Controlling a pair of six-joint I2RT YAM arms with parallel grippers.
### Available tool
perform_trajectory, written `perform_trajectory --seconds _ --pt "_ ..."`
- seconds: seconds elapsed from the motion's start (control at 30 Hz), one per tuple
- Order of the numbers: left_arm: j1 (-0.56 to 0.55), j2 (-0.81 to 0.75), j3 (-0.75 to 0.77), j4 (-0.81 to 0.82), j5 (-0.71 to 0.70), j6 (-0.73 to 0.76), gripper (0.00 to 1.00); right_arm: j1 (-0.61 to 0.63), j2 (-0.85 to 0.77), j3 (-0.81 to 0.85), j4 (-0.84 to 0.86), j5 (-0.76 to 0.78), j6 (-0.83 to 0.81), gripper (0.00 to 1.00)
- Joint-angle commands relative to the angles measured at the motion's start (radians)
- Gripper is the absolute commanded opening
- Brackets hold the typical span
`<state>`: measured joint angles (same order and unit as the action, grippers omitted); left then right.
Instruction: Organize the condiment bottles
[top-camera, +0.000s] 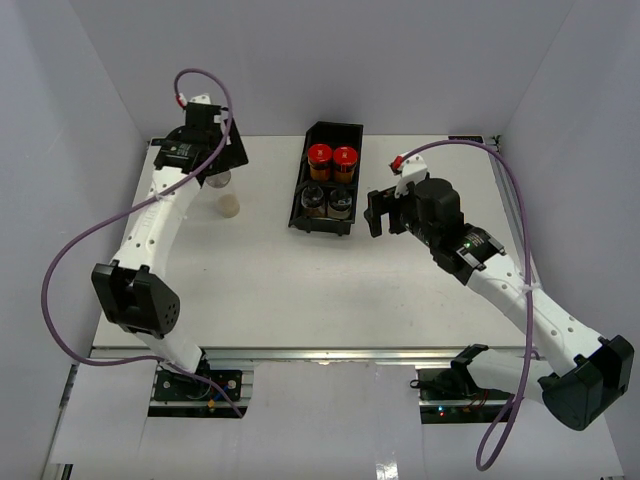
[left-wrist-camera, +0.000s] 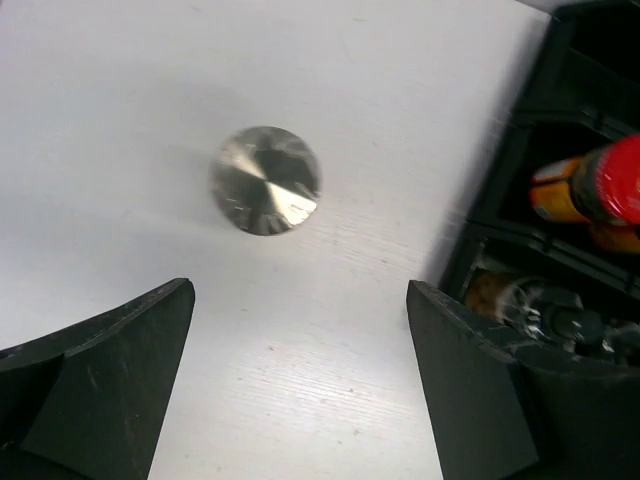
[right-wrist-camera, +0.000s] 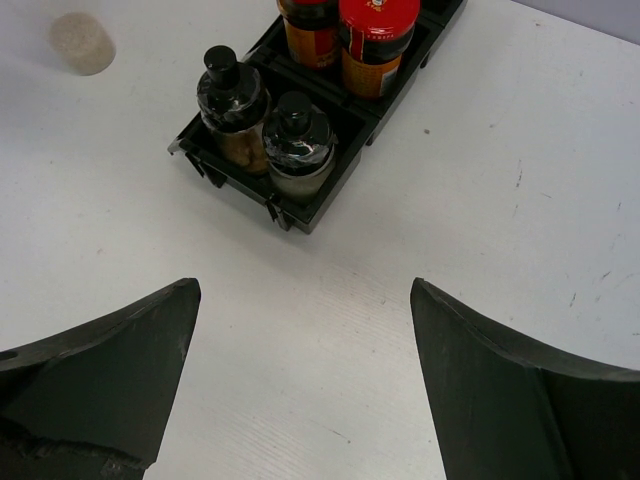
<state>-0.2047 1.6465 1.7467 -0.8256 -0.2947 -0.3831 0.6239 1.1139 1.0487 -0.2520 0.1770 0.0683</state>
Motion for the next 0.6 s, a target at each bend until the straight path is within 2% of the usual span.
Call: perform_trajectory --seconds 0.0,0.17,0.57 --pt "0.077 -0.019 -0.006 -0.003 0.035 0.0 0.98 -0.001 -0.036 -0.009 -0.003 -0.021 -0.004 0.92" --pt "0.127 0.026 0.006 0.003 0.105 0.016 0.98 -0.003 -0.053 -0.02 -0.012 -0.006 -0.011 0.92" --pt "0.131 0.093 -0.103 0.095 0.182 0.058 0.98 -0.001 -0.051 -0.033 -0.006 0.007 -0.025 0.92"
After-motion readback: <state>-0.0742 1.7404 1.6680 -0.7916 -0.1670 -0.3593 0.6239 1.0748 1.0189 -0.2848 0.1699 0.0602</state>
